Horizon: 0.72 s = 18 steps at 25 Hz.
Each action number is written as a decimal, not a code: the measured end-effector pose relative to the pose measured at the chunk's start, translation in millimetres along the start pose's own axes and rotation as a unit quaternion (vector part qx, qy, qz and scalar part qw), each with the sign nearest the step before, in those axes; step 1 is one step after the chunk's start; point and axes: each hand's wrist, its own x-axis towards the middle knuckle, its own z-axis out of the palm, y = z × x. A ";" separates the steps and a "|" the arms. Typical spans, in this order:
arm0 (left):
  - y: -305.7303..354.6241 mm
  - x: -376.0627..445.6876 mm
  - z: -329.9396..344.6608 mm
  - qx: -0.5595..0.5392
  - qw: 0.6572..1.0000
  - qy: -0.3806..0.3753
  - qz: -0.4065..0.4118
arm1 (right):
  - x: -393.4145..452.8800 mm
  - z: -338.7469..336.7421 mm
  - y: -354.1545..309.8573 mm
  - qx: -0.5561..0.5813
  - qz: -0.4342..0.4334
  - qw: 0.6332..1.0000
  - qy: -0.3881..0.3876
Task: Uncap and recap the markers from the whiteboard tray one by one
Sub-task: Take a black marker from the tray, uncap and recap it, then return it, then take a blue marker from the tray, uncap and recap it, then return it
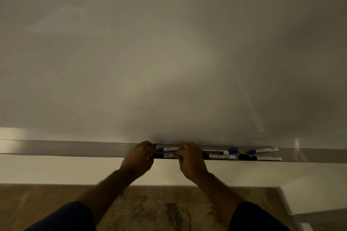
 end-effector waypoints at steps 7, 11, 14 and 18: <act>-10.4 8.1 -6.9 0.032 0.997 0.051 -0.056 | 13.1 -17.0 0.7 -0.004 0.006 1.000 -0.009; -12.2 11.0 -1.6 0.057 0.996 0.011 -0.074 | 21.0 -19.5 0.2 -0.039 0.012 0.999 -0.031; -8.6 14.0 2.3 0.071 0.992 -0.016 -0.103 | 25.4 -22.0 2.3 -0.051 0.008 0.997 -0.058; -6.2 19.9 3.9 0.078 0.991 -0.031 -0.108 | 28.3 -24.1 5.7 -0.074 0.003 0.993 -0.091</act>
